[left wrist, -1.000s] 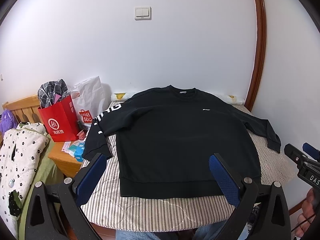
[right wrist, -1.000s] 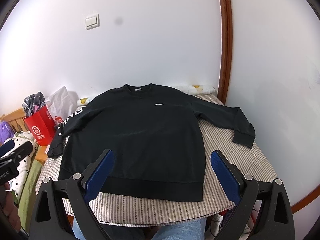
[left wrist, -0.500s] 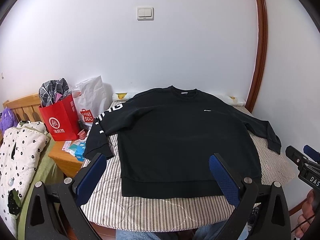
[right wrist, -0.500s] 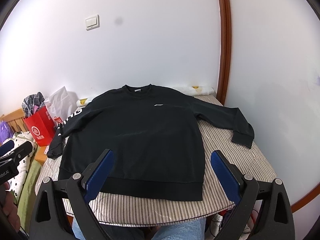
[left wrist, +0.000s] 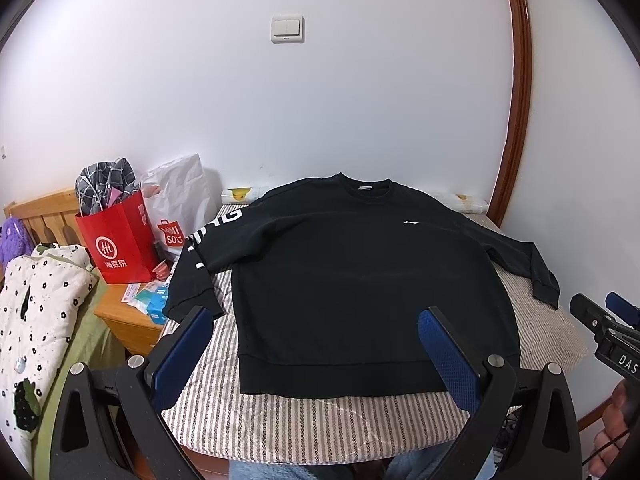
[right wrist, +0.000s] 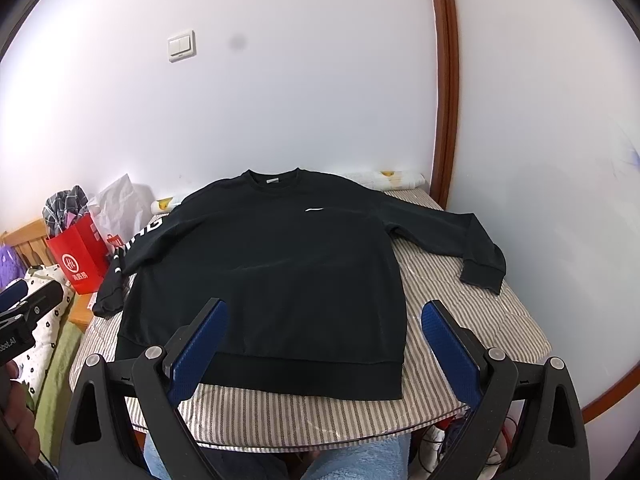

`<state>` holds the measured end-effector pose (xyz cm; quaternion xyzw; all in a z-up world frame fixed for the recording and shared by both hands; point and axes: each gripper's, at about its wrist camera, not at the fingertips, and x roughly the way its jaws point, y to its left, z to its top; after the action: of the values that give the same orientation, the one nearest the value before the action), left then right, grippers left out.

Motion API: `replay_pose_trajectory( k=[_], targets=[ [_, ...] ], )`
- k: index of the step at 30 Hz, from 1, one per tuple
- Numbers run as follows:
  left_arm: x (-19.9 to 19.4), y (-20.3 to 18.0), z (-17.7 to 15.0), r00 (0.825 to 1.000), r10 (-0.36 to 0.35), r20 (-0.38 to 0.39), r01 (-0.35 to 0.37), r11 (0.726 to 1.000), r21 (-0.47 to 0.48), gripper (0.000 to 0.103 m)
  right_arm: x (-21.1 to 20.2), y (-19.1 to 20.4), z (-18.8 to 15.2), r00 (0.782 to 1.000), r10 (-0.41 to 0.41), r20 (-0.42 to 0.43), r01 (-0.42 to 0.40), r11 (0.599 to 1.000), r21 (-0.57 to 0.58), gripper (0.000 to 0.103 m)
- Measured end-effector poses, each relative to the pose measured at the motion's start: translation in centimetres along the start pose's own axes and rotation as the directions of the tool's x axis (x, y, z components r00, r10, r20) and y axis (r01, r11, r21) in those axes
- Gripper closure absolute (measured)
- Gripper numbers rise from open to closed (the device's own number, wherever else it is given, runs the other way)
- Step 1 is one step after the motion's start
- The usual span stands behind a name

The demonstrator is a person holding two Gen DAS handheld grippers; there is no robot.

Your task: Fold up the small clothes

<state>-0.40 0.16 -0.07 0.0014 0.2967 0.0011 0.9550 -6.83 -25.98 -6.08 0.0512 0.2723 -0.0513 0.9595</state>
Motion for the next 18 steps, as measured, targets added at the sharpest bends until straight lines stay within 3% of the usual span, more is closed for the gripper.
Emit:
replay_pose_trajectory(
  k=[11,18],
  targets=[
    [1.4,0.1,-0.1,1.0,-0.003,0.006,0.003,1.0,0.01,0.0,0.7,0.0,0.2,1.0,-0.009,0.008,0.009,1.0,-0.012,0.007],
    [6.3,2.1,-0.3,0.997,0.02,-0.072,-0.022,0.999,-0.029,0.0,3.7,0.7,1.0,1.0,-0.001,-0.016,0.0,0.999,-0.05,0.007]
  ],
)
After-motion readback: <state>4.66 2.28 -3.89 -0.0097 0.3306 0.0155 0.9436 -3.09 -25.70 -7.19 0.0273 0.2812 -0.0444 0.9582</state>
